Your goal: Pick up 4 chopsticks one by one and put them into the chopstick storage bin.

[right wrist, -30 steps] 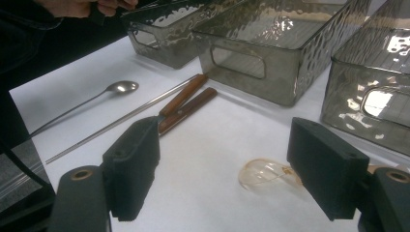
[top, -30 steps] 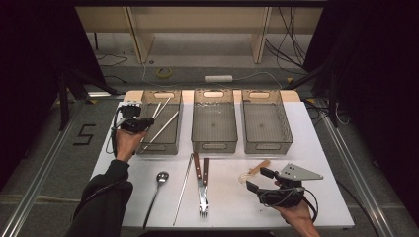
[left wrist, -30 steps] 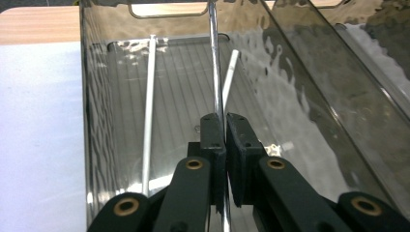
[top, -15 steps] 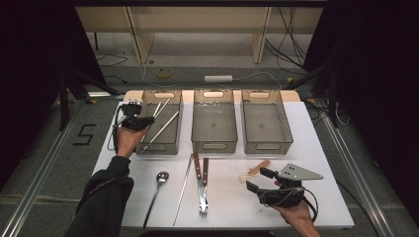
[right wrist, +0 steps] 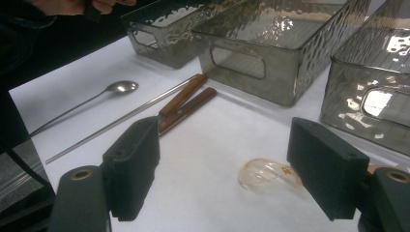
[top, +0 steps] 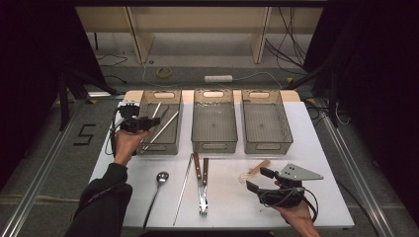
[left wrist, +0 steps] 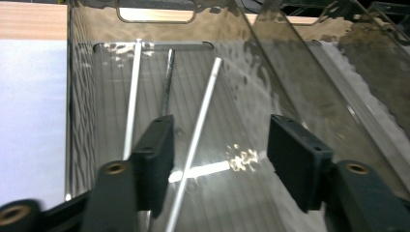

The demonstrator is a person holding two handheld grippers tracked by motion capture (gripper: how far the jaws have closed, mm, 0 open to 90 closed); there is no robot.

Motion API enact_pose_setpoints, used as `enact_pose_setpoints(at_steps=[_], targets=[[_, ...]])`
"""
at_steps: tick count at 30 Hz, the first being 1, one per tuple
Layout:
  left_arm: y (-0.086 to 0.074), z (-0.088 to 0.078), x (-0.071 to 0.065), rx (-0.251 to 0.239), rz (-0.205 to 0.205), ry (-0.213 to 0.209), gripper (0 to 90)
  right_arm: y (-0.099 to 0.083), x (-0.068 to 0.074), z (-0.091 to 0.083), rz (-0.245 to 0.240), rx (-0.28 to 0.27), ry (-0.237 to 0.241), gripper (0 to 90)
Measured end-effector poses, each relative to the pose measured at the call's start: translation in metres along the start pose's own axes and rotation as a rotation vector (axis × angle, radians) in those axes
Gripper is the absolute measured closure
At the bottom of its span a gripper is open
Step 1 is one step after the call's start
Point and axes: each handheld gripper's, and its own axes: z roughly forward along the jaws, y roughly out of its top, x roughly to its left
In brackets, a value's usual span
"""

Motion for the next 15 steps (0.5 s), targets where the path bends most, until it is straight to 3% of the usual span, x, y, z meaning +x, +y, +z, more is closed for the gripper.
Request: enact_pose_setpoints(at_steps=[4, 7, 12, 15], targets=[[-0.010, -0.016, -0.013, -0.020, 0.016, 0.029, 37.0, 0.000, 0.000, 0.000, -0.002, 0.001, -0.001, 28.4], [-0.017, -0.028, -0.024, -0.066, 0.017, 0.039, 35.8, 0.001, 0.002, 0.000, -0.010, 0.003, 0.000, 28.4], [-0.028, -0.036, -0.040, -0.057, 0.064, 0.045, 33.4, 0.001, 0.004, 0.000, -0.011, 0.001, 0.004, 28.4], [-0.035, -0.037, -0.047, -0.046, 0.062, 0.034, 32.2, 0.001, 0.004, -0.001, -0.014, 0.000, 0.003, 28.4]])
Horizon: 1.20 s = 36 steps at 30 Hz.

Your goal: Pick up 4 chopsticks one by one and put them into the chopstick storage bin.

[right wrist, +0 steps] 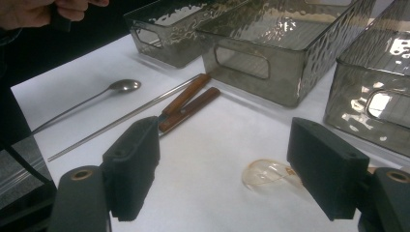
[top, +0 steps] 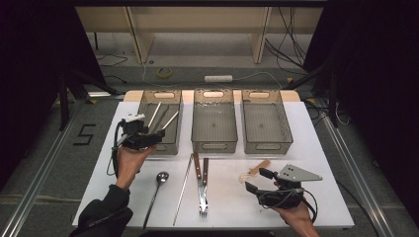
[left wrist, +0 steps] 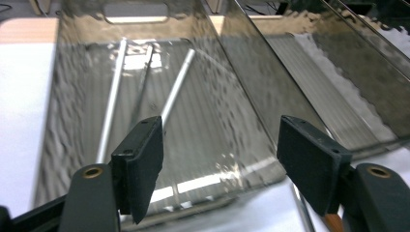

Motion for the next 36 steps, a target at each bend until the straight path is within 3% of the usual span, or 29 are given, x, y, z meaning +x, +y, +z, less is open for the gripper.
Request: enact_pose_setpoints(at_steps=[4, 15, 18, 36], targets=[[-0.006, -0.006, -0.008, -0.017, 0.010, 0.002, 31.5, 0.000, -0.001, 0.000, 0.003, -0.001, -0.003, 28.4], [-0.032, -0.016, -0.026, 0.014, 0.003, -0.025, 29.2, 0.000, -0.001, 0.000, 0.003, -0.002, -0.006, 28.4], [-0.039, -0.017, -0.034, 0.012, 0.019, -0.023, 28.9, 0.000, -0.001, 0.000, 0.004, -0.004, -0.005, 28.4], [-0.076, -0.018, -0.058, 0.100, 0.061, -0.048, 24.2, 0.000, 0.000, -0.001, -0.005, -0.002, -0.008, 28.4]])
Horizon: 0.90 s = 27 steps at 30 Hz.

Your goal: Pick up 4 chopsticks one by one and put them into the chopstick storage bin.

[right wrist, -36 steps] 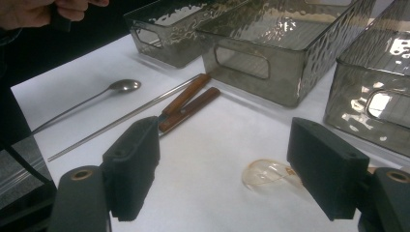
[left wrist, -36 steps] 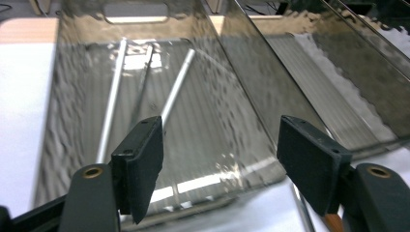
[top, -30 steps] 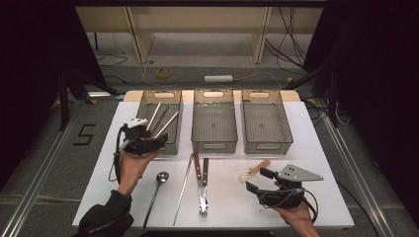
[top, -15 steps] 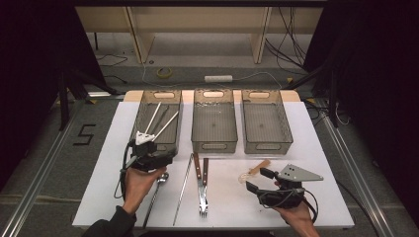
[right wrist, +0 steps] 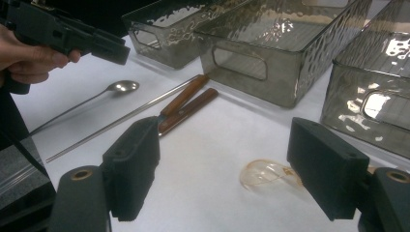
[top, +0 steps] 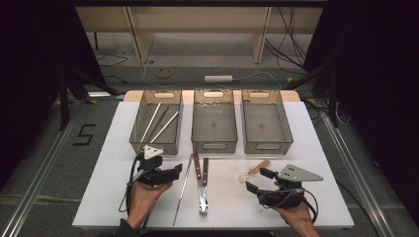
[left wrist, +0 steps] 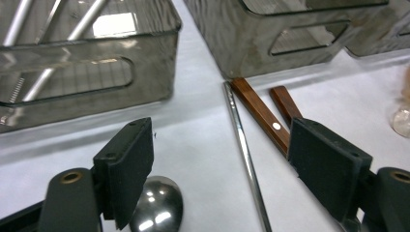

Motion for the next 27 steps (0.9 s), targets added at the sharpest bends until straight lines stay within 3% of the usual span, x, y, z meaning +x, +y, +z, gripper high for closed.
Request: enact_pose_setpoints(at_steps=[5, 14, 27], targets=[[-0.005, 0.002, -0.007, 0.013, -0.002, -0.008, 26.1, 0.000, 0.000, 0.000, 0.000, -0.001, 0.000, 28.4], [-0.014, 0.007, -0.016, 0.045, 0.013, -0.017, 37.5, 0.000, 0.001, 0.000, -0.001, 0.004, -0.002, 28.4], [-0.027, 0.020, -0.028, 0.120, 0.066, -0.007, 54.6, 0.000, 0.001, 0.000, 0.000, 0.003, -0.002, 28.4]])
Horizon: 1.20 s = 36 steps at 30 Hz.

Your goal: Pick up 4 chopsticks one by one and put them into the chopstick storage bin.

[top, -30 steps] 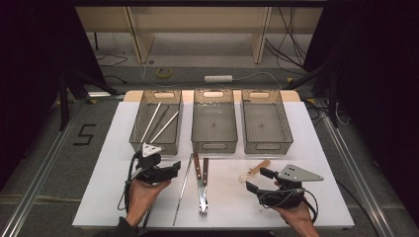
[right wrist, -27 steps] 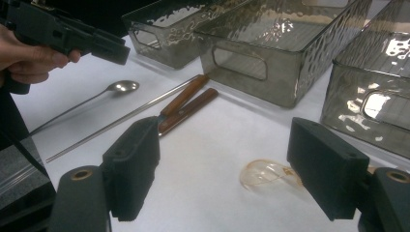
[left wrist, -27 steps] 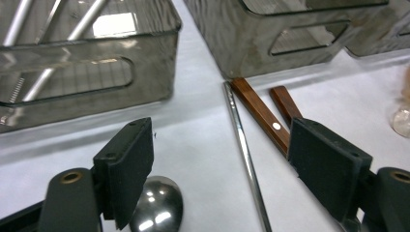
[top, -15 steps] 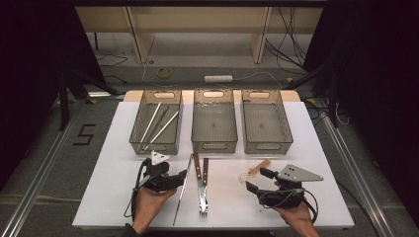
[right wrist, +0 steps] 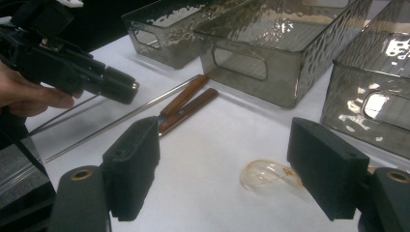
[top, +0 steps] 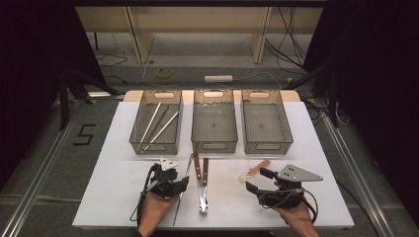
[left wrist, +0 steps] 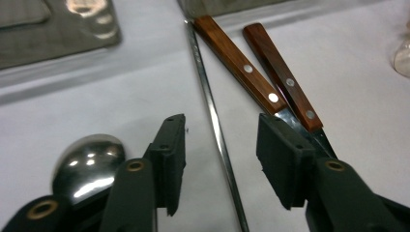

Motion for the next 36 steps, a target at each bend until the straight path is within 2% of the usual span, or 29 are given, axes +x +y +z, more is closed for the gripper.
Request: enact_pose_setpoints(at_steps=[5, 10, 16, 18, 20, 22, 33, 36], targets=[[-0.002, 0.008, 0.000, 0.026, 0.001, 0.022, 58.8, 0.000, 0.000, 0.000, 0.001, 0.000, 0.001, 28.4], [-0.001, 0.010, 0.004, 0.029, -0.003, 0.024, 63.4, 0.000, 0.000, 0.000, 0.001, 0.001, 0.001, 28.4], [-0.003, 0.013, 0.000, 0.038, 0.005, 0.018, 68.4, 0.000, 0.000, 0.000, 0.002, 0.001, 0.001, 28.4], [-0.004, 0.014, -0.001, 0.045, 0.011, 0.021, 69.3, 0.000, 0.000, 0.000, 0.002, 0.001, 0.001, 28.4], [-0.004, 0.014, -0.003, 0.048, 0.038, 0.038, 71.1, 0.000, 0.000, 0.000, 0.002, 0.001, 0.001, 28.4], [-0.004, 0.014, -0.003, 0.049, 0.036, 0.040, 72.8, 0.000, 0.000, 0.000, 0.003, 0.000, 0.002, 28.4], [-0.005, 0.015, -0.007, 0.045, 0.085, 0.058, 81.5, 0.000, 0.000, 0.001, 0.000, 0.005, 0.002, 28.4], [-0.004, 0.015, -0.006, 0.043, 0.068, 0.050, 82.3, 0.000, 0.000, 0.001, 0.000, 0.005, 0.003, 28.4]])
